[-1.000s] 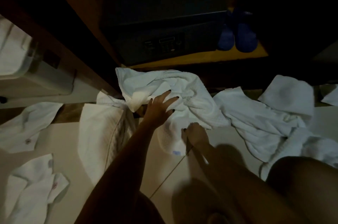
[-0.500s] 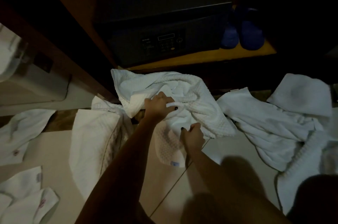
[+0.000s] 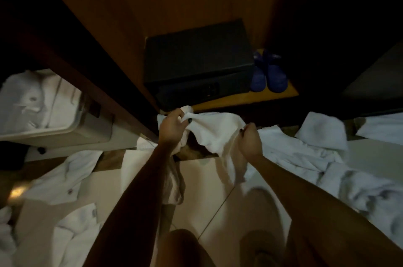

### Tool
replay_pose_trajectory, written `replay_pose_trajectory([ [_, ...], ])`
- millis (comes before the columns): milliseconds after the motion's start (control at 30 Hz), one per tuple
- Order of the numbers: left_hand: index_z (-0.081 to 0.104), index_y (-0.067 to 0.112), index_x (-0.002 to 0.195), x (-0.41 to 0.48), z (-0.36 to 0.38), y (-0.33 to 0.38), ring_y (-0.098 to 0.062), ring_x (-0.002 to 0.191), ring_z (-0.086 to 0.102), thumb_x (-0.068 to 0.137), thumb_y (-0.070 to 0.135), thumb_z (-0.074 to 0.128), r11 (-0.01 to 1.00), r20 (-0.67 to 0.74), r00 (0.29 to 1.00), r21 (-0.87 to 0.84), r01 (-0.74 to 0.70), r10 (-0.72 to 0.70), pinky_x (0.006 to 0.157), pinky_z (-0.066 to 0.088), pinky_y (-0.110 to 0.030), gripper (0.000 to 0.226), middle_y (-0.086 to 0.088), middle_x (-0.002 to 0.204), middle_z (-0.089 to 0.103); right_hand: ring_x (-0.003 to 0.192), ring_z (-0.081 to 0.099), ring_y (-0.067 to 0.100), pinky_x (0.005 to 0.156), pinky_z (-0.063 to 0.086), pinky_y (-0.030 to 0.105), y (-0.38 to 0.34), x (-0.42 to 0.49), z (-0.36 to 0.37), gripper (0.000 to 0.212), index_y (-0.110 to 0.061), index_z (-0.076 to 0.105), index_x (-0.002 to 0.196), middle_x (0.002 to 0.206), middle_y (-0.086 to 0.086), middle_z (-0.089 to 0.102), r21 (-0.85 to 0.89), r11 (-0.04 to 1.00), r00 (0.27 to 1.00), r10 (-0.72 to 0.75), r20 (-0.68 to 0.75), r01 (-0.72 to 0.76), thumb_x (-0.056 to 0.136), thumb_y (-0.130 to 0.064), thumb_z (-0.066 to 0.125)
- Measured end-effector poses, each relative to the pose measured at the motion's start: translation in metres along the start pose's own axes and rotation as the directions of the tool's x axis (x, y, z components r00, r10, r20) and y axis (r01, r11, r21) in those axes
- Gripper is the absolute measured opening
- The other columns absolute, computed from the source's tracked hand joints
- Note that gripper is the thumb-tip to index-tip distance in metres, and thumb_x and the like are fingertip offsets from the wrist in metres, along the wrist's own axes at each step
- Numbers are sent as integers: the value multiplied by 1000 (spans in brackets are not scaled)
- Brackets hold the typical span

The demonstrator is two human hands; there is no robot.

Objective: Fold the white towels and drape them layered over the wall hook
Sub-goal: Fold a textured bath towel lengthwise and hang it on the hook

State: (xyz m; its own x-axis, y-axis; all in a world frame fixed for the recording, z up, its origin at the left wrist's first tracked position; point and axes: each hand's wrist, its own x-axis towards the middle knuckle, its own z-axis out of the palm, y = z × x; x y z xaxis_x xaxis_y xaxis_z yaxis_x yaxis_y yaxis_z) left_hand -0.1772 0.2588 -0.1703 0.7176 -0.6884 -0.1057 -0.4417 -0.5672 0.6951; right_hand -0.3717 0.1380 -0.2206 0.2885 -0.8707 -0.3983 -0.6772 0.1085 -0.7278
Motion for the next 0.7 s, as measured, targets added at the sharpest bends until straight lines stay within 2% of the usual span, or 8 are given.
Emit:
replay_pose_trajectory([
  [33, 57, 18, 87, -4, -19, 18, -10, 77, 54, 92, 19, 64, 998, -5, 1000, -56, 10, -10, 64, 37, -10, 9, 2, 85, 59, 102, 58, 32, 87, 42, 38, -18, -5, -21, 12, -6, 49, 99, 100, 14, 57, 24, 999, 999, 29, -30, -28, 100, -16, 43],
  [100, 58, 13, 94, -10, -57, 60, -15, 85, 59, 93, 18, 63, 998, 5, 1000, -63, 18, -18, 69, 41, -20, 7, 4, 87, 60, 105, 57, 35, 87, 42, 39, -57, -15, -67, 14, -7, 48, 103, 103, 14, 57, 12, 999, 998, 33, -48, -32, 101, -18, 41],
  [200, 58, 11, 111, -18, -112, 129, -19, 101, 59, 96, 16, 59, 997, 30, 999, -69, 31, -29, 83, 47, -28, 16, 0, 105, 63, 108, 57, 42, 89, 43, 46, -119, -33, -143, 22, 3, 42, 117, 117, 26, 57, -124, 987, 994, -107, -26, 103, 102, -13, 41],
  [267, 56, 15, 120, -25, -154, 180, -17, 105, 56, 97, 17, 56, 993, 14, 998, -104, 58, -57, 90, 49, -34, 23, 0, 114, 60, 99, 59, 42, 80, 45, 44, -166, -49, -198, 27, 6, 40, 123, 109, 27, 58, -193, 962, 979, -202, -18, 195, 102, -12, 40],
  [333, 54, 21, 94, -33, -200, 229, -17, 87, 55, 96, 18, 55, 989, -3, 999, -142, 52, -53, 75, 47, -33, 4, 2, 94, 57, 84, 60, 40, 71, 47, 46, -216, -65, -252, 19, 1, 38, 118, 94, 22, 58, -239, 935, 963, -270, -6, 261, 102, -11, 38],
  [367, 48, 20, 85, -36, -224, 253, -18, 79, 52, 96, 17, 55, 987, -15, 999, -152, 48, -51, 69, 43, -34, 14, 1, 84, 53, 77, 59, 38, 67, 47, 46, -241, -75, -280, 12, -4, 37, 111, 88, 18, 57, -241, 925, 953, -304, 0, 295, 102, -11, 38],
  [567, 39, 13, 78, -54, -366, 397, -14, 64, 38, 96, 17, 56, 988, -53, 997, -140, -60, 53, 60, 30, -33, 25, -2, 71, 41, 54, 49, 21, 45, 32, 30, -396, -130, -415, 6, -12, 37, 98, 70, 6, 52, -217, 855, 870, -491, -50, 470, 103, -15, 40],
  [700, 32, 18, 72, -62, -440, 476, -9, 57, 30, 94, 19, 59, 980, -121, 983, -127, -154, 139, 56, 25, -28, 35, 3, 66, 35, 64, 58, 28, 52, 46, 39, -486, -164, -487, 15, -4, 47, 106, 80, 13, 60, -264, 805, 818, -568, -88, 531, 103, -18, 43],
])
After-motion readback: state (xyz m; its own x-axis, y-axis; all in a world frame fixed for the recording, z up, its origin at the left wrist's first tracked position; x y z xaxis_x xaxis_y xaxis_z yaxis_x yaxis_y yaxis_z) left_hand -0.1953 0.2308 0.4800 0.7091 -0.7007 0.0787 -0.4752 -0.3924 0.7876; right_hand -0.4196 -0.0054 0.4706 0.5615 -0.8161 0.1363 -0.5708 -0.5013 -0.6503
